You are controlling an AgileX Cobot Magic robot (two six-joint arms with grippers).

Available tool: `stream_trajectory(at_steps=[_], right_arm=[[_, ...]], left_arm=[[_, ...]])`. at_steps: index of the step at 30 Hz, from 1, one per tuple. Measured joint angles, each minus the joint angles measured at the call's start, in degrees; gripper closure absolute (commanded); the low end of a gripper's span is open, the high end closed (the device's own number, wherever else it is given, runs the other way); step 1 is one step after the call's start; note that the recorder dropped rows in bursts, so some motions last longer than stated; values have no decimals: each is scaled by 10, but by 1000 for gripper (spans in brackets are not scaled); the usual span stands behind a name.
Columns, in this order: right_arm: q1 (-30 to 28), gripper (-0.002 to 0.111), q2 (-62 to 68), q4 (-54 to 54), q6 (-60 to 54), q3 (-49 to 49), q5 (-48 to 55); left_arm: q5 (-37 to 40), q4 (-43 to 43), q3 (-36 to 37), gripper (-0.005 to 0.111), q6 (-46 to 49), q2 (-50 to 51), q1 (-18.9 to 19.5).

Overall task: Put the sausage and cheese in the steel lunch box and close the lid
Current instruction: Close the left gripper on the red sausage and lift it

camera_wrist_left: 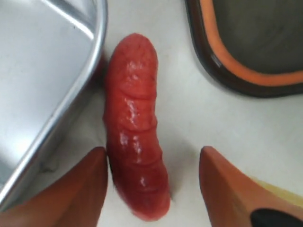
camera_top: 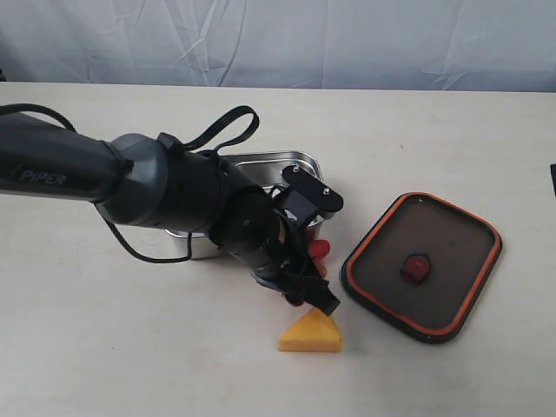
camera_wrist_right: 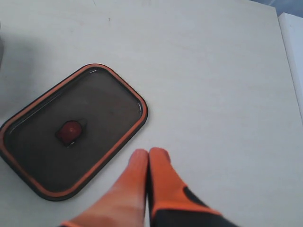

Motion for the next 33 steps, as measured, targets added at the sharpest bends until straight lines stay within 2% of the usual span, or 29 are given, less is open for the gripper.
stream_trajectory(at_steps=[10, 13, 15, 21, 33], right_arm=[[0, 108, 0, 7, 0, 0, 0], [0, 108, 0, 9, 0, 0, 0], [0, 108, 0, 10, 0, 0, 0], [0, 108, 0, 12, 0, 0, 0], [0, 108, 0, 37, -1, 0, 0]], left_arm=[[-20, -5, 0, 52, 0, 18, 0], [-21, -8, -2, 56, 0, 18, 0], [-21, -9, -2, 66, 0, 18, 0], [-19, -30, -2, 106, 0, 18, 0], [17, -50, -6, 107, 3, 12, 0]])
